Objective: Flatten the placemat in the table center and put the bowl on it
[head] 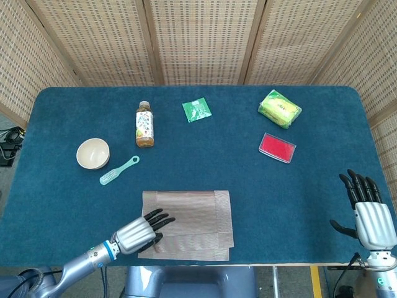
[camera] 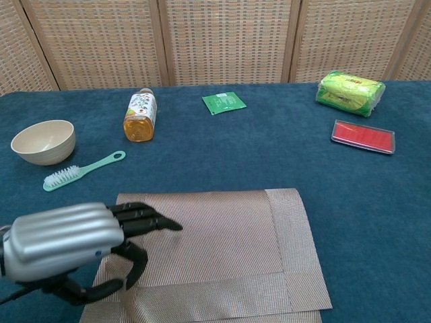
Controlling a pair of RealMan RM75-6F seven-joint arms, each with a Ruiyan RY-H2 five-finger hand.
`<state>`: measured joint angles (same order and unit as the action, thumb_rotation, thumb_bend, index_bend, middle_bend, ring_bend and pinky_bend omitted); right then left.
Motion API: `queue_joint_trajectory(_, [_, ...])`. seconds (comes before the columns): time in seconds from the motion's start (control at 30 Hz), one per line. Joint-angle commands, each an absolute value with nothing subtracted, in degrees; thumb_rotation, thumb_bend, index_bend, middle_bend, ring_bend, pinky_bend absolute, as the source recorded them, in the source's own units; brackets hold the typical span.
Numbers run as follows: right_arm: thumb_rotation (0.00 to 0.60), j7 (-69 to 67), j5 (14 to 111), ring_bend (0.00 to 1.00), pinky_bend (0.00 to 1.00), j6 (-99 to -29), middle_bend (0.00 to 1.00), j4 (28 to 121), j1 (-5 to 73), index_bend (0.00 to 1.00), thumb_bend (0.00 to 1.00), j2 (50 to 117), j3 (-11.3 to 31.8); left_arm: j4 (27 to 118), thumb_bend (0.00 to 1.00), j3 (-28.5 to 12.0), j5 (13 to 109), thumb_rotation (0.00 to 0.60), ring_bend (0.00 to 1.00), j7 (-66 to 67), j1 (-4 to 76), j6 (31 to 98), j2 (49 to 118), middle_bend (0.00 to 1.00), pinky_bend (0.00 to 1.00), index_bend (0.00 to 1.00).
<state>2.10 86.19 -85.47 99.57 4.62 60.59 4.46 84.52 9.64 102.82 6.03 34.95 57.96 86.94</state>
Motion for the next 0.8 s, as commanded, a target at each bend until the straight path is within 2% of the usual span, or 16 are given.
queue_joint_trajectory(0.03, [0.600, 2.27, 86.19, 0.00, 0.00, -85.42, 0.00, 99.57, 4.64, 0.00, 0.00, 60.64, 4.43, 86.91, 0.55, 3.07, 97.77, 0.600, 0.00, 2.68, 36.89, 58.80, 86.41, 0.00, 0.00, 0.72])
queue_joint_trajectory(0.23, [0.600, 2.48, 85.85, 0.00, 0.00, -85.12, 0.00, 99.42, 4.75, 0.00, 0.00, 60.75, 4.50, 85.07, 0.55, -8.20, 86.11, 0.600, 0.00, 1.56, 40.91, 55.47, 87.87, 0.00, 0.00, 0.73])
queue_joint_trajectory(0.37, [0.600, 2.43, 85.48, 0.00, 0.00, -84.92, 0.00, 99.29, 4.80, 0.00, 0.00, 60.75, 4.60, 78.07, 0.55, -14.31, 77.87, 0.600, 0.00, 3.41, 44.43, 52.25, 90.96, 0.00, 0.00, 0.73])
queue_joint_trajectory(0.53, [0.600, 2.14, 84.51, 0.00, 0.00, -84.61, 0.00, 99.02, 4.87, 0.00, 0.00, 60.65, 4.95, 68.52, 0.55, -16.87, 72.64, 0.600, 0.00, 5.01, 47.26, 50.07, 94.88, 0.00, 0.00, 0.74])
queue_joint_trajectory(0.8, [0.600, 2.60, 82.98, 0.00, 0.00, -83.33, 0.00, 98.36, 5.42, 0.00, 0.00, 61.06, 5.38, 54.84, 0.55, -18.28, 70.54, 0.600, 0.00, 2.76, 49.42, 51.54, 101.07, 0.00, 0.00, 0.73])
